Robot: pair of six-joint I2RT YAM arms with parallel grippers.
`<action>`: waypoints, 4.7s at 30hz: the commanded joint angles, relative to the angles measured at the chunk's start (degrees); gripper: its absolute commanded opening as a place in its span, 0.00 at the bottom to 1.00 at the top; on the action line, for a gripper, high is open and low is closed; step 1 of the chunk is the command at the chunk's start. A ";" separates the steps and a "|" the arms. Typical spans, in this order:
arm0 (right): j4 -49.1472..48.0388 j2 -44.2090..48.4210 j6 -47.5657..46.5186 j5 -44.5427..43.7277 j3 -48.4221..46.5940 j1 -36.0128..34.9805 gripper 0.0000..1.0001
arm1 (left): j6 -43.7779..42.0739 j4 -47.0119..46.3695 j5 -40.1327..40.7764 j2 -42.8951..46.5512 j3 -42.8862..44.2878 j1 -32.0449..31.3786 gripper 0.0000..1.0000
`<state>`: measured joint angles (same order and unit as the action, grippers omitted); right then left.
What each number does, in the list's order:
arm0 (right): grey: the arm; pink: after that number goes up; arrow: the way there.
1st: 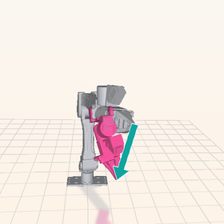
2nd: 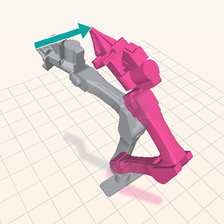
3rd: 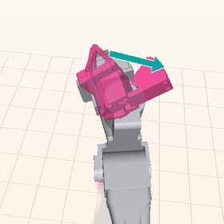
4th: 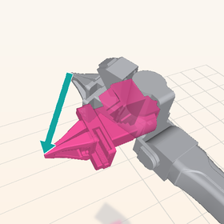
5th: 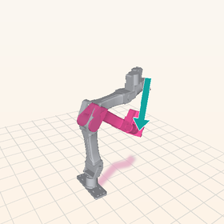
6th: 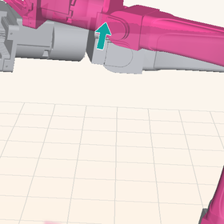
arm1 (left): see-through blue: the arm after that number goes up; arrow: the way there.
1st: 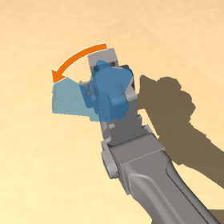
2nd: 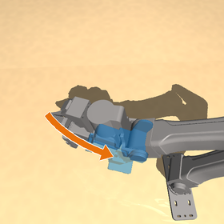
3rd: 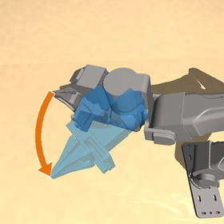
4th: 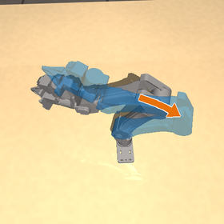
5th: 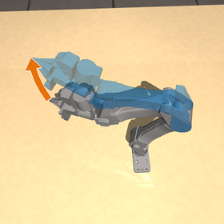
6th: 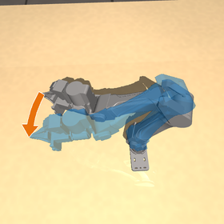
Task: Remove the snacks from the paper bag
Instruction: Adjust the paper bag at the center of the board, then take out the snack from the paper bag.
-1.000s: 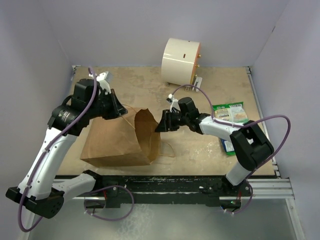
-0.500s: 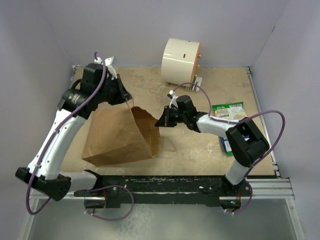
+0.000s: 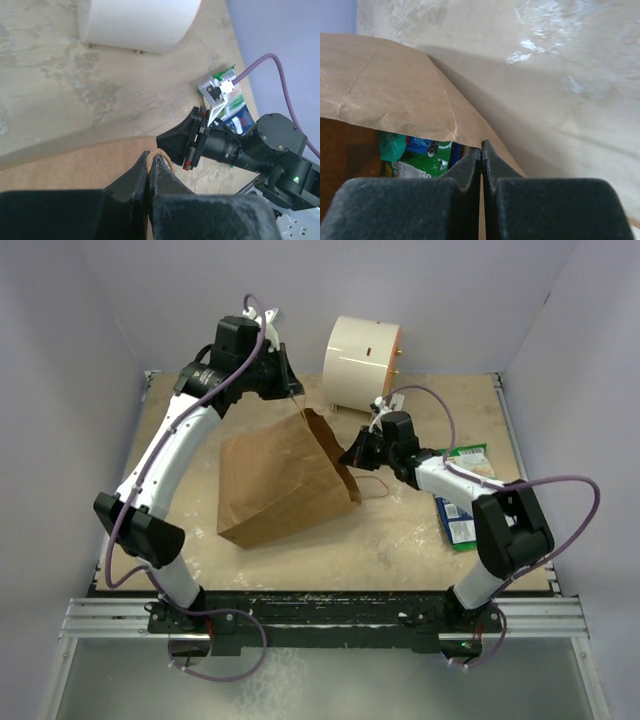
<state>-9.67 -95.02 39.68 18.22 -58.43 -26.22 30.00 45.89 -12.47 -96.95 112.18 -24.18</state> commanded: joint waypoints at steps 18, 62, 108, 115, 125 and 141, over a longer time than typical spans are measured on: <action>1.29 25.37 5.75 -7.21 26.81 -9.82 0.08 | 2.75 1.64 -4.53 26.88 -29.44 -7.19 0.00; -43.93 -4.94 39.55 -50.34 16.96 -40.06 0.57 | -1.44 11.84 -4.87 28.29 -22.50 -7.10 0.00; -21.36 -27.50 40.40 -45.36 -21.81 -29.00 0.09 | -1.33 13.57 -7.29 33.36 -23.52 -7.09 0.00; -25.72 -21.77 33.22 -43.63 -17.19 -28.71 0.00 | 1.99 14.09 -2.09 34.26 -24.37 -7.10 0.00; -31.45 -11.12 25.83 -43.18 -6.91 -29.53 0.00 | 3.93 14.55 4.89 35.43 -23.76 -7.02 0.00; -29.03 5.69 25.65 -42.40 12.69 -30.03 0.00 | 5.46 14.87 9.22 38.10 -26.52 -7.02 0.00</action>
<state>-36.88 -94.59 65.69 -23.97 -48.47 -56.25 34.06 61.43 -4.38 -60.47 86.50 -31.20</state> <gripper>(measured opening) 0.005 0.008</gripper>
